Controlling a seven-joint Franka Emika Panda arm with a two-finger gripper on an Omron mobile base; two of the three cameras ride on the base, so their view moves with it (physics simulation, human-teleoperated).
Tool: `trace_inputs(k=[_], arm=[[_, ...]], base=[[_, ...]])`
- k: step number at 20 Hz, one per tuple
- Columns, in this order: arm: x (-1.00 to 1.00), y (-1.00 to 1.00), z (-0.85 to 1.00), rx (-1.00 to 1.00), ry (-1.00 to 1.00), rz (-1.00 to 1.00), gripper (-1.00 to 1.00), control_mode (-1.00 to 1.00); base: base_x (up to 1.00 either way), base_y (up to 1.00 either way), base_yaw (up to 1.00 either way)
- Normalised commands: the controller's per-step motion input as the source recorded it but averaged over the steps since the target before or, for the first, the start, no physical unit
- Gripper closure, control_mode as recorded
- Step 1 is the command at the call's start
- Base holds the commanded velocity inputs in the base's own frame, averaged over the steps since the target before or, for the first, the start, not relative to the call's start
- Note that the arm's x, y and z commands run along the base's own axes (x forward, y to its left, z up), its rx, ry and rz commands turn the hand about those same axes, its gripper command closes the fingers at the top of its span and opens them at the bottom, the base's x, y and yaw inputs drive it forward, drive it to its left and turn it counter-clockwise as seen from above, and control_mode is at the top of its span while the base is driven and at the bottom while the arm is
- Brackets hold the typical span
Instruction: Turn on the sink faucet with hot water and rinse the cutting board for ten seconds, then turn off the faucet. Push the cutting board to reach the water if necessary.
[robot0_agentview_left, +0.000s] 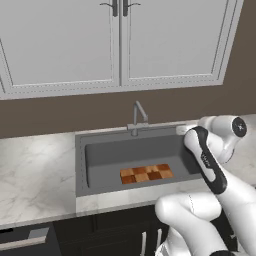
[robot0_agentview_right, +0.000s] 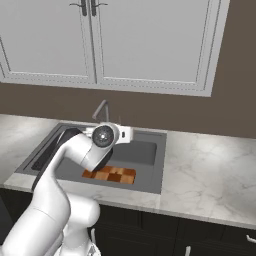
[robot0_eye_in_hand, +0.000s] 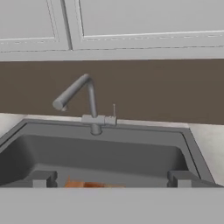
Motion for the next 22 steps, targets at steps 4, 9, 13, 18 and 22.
trace_inputs(k=[4,9,13,18,22], arm=[[0.29,0.0,0.0,0.0,0.0,0.0,-1.0,-1.0],[0.31,0.0,-0.01,0.0,0.0,0.0,-1.0,-1.0],[0.29,0.0,-0.11,0.0,0.0,0.0,-1.0,-1.0],[0.12,-0.03,-0.18,0.01,-0.05,0.0,-1.0,-1.0],[0.08,0.0,-0.3,0.0,-0.13,0.0,-1.0,-1.0]], base=[[0.0,0.0,0.0],[0.0,0.0,0.0],[0.0,0.0,0.0],[0.0,0.0,0.0],[0.0,0.0,0.0]])
